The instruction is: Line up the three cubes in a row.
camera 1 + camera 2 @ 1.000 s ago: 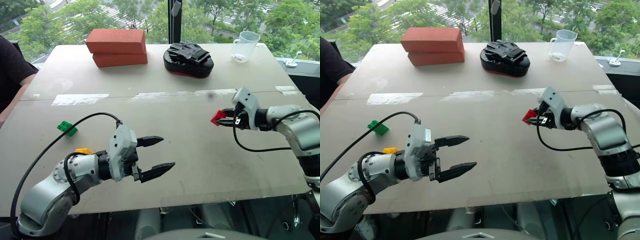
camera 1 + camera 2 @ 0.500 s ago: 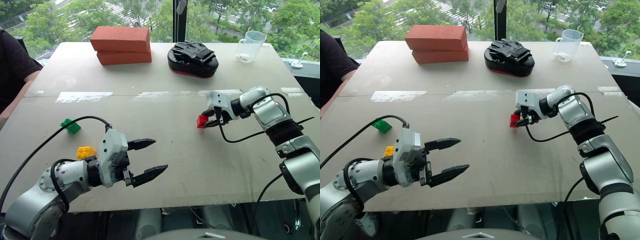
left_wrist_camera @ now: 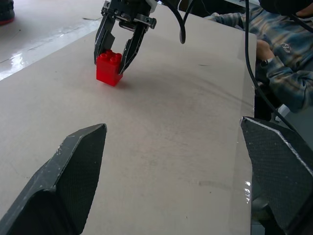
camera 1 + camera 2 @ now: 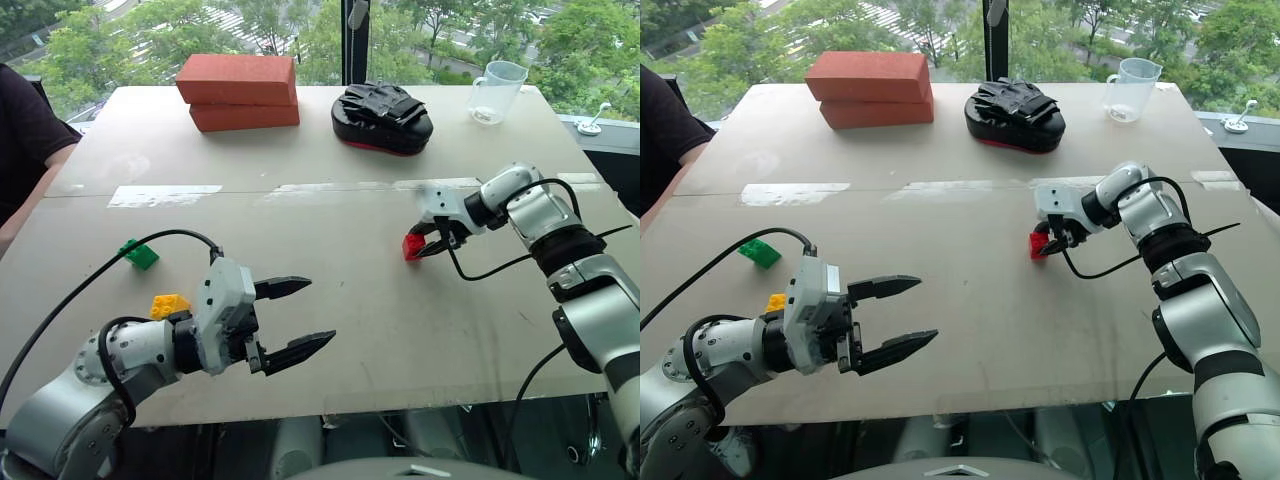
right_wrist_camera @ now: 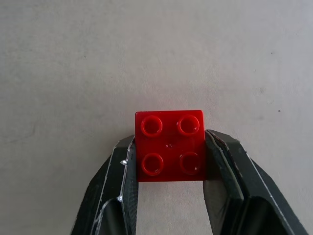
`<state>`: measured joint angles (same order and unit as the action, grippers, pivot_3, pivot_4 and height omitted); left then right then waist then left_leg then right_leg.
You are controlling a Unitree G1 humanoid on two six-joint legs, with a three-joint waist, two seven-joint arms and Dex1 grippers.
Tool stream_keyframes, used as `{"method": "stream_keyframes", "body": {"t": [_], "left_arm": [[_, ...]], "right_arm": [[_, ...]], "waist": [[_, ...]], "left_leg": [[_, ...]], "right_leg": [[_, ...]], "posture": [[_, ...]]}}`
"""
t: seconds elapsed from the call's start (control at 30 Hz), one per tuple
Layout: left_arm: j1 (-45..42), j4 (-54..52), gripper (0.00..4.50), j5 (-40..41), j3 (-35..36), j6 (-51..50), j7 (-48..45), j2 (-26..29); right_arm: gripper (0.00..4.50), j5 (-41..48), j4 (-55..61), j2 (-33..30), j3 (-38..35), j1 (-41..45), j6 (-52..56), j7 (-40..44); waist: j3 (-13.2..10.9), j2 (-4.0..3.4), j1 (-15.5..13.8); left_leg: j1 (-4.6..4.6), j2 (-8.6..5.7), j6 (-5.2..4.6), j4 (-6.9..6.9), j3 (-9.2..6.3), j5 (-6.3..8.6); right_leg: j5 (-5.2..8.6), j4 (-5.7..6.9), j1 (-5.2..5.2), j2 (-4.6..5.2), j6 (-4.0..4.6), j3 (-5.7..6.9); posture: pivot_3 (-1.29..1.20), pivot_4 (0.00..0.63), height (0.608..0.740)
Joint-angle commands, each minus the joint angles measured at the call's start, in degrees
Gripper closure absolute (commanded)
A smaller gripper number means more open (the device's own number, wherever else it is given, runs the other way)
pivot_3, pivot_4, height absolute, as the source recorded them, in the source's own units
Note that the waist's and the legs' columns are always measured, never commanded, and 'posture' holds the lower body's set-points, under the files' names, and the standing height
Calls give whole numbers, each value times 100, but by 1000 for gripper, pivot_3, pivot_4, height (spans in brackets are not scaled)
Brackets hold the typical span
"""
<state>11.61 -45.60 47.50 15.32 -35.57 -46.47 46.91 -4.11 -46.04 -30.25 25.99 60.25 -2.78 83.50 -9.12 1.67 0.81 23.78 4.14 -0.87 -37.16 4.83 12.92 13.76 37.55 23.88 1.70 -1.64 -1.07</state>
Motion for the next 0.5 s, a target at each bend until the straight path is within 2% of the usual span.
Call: {"method": "stream_keyframes", "body": {"t": [0.03,0.2,0.23,0.37,0.4,0.5], "left_arm": [[-40,-201,0,128,122,52,25,48],[-54,-200,0,136,124,32,55,53],[-41,-205,0,139,132,31,55,55],[55,-189,0,110,186,57,25,52],[87,-179,0,97,203,70,12,48],[238,-146,0,25,261,125,-31,30]], "right_arm": [[3240,-41,-43,17,-190,223,-96,43],[3240,-68,-197,67,-200,256,-76,123],[2231,-60,-218,79,-210,259,-84,146],[380,-54,-231,96,-242,241,-158,172],[27,-50,-224,88,-250,232,-179,181],[27,-15,-223,56,-323,217,-263,121]], "waist": [[0,0,-1],[0,0,0],[0,0,1],[0,0,1],[0,-1,1],[-1,-1,2]], "left_leg": [[0,0,0,0,0,0],[-2,0,0,0,-1,0],[-2,0,0,-1,-1,0],[-2,0,0,-1,0,0],[-2,0,0,-1,-1,0],[-2,0,0,0,-1,0]], "right_leg": [[0,1,0,0,0,0],[0,4,0,0,0,1],[0,4,0,0,0,0],[0,4,0,0,0,0],[0,4,0,0,0,0],[0,4,0,0,0,1]], "posture": [[0,150,740],[0,150,740],[0,150,740],[0,150,740],[0,150,740],[0,150,740]]}}
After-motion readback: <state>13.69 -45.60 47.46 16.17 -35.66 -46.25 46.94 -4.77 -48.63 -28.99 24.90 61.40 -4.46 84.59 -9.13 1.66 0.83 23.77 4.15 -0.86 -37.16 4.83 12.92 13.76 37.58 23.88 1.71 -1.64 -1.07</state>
